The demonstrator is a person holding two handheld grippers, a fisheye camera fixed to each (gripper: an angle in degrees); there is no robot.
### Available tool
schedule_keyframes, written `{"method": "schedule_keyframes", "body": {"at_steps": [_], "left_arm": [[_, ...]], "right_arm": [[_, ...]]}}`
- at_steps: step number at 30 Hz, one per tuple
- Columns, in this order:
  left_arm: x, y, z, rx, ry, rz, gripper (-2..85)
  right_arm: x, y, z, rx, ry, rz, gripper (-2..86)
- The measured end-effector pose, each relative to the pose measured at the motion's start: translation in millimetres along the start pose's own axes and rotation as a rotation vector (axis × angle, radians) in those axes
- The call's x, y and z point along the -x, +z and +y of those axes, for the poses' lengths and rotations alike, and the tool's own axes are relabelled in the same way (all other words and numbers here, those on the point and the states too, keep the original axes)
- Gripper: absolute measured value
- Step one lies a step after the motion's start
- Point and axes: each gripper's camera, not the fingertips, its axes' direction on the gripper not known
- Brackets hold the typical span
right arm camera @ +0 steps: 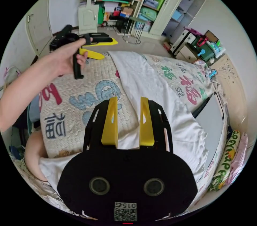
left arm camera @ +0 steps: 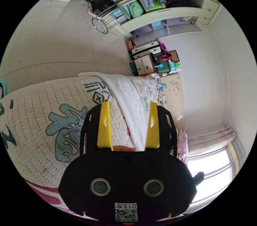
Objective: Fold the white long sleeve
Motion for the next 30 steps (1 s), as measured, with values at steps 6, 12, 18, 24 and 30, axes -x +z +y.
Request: {"method": "schedule_keyframes", "body": {"at_steps": [6, 12, 18, 24, 30], "left_arm": [[38.2, 10.8, -17.2, 0.001, -0.059, 0.074, 17.4], [47.7, 31.6, -2.5, -0.012, -0.128, 0.235, 18.2], [18.4, 104.0, 20.0, -0.018, -0.203, 0.376, 17.6], [-50.8, 148.4, 24.6, -0.03, -0.096, 0.458, 0.7], [-287.0, 111.0, 96.0, -0.075, 0.688, 0.259, -0.7]], "right_arm": [[-2.9, 39.7, -52.3, 0.198, 0.0, 0.007, 7.3], [-46.1, -52.4, -25.5, -0.082, 0.202, -0.144, 0.3], [-45.3, -126.6, 40.5, -0.219, 0.298, -0.053, 0.0], [-43.5, -151.9, 68.6, -0.146, 0.276, -0.108, 1.6], [-56.2, -223.1, 109.4, -0.195, 0.401, -0.285, 9.4]]}}
